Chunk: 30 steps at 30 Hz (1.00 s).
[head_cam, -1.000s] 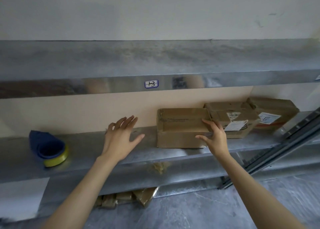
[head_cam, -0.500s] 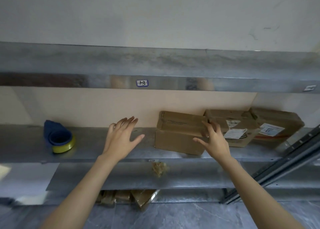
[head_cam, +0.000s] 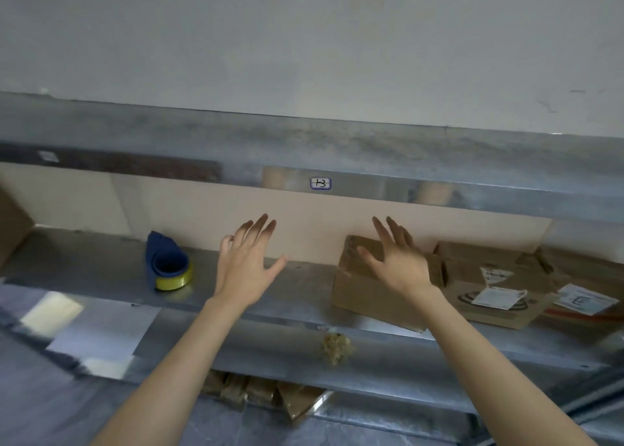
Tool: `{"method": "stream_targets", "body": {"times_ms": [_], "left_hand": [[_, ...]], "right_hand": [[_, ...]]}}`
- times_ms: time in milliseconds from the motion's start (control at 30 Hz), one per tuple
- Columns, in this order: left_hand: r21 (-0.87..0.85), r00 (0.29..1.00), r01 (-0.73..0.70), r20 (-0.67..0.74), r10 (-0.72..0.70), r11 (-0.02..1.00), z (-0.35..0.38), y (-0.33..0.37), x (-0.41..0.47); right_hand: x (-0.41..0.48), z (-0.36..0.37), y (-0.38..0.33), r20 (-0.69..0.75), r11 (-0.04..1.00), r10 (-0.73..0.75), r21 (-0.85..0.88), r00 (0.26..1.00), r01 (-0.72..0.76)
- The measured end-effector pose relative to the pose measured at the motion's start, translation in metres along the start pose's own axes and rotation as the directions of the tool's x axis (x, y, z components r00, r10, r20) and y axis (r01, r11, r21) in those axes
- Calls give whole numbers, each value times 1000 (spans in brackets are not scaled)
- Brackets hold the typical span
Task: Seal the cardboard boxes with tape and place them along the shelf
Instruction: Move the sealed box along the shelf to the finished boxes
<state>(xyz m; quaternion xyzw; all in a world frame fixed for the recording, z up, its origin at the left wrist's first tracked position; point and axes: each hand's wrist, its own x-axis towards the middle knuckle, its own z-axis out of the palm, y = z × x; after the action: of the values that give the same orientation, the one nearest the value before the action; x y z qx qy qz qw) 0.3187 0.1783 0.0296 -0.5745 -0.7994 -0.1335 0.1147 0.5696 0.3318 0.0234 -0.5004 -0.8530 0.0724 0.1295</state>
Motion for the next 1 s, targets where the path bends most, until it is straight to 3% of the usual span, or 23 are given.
{"method": "stream_targets", "body": {"times_ms": [400,567,1000], "left_hand": [[79,981,192,-3,-192,978,-20,-90,-19],[83,968,252,-27,-251,964,-31,-146,-36],[107,960,281,-31,-279,954,-60,-363,-80]], "right_hand": [[38,30,-118,153,966,-256,79,954,247],[45,48,-186,150,930,-364,107,919,351],[63,104,-399,129,921,-363,202,923,334]]}}
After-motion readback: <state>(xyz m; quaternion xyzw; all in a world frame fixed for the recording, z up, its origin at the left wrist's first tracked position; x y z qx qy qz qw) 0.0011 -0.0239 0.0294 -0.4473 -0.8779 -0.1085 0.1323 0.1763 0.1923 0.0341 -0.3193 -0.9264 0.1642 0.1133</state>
